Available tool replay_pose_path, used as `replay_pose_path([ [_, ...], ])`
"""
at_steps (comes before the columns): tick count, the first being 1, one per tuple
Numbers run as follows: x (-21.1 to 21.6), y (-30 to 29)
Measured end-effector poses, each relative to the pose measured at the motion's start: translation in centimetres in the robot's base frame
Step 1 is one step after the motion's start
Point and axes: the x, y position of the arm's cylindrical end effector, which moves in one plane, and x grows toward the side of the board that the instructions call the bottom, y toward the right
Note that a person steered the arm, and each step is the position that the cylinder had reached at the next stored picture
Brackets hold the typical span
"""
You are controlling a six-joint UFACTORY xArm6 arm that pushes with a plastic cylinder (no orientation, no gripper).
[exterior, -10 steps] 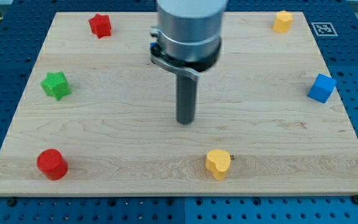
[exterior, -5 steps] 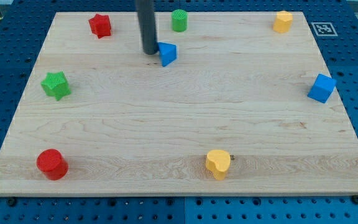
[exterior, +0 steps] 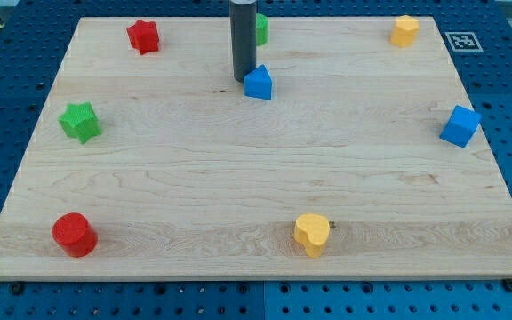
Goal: Push the blue triangle slightly to the right
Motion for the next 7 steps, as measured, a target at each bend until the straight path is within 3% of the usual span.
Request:
replay_pose_path([
  [7, -0.27, 0.00],
])
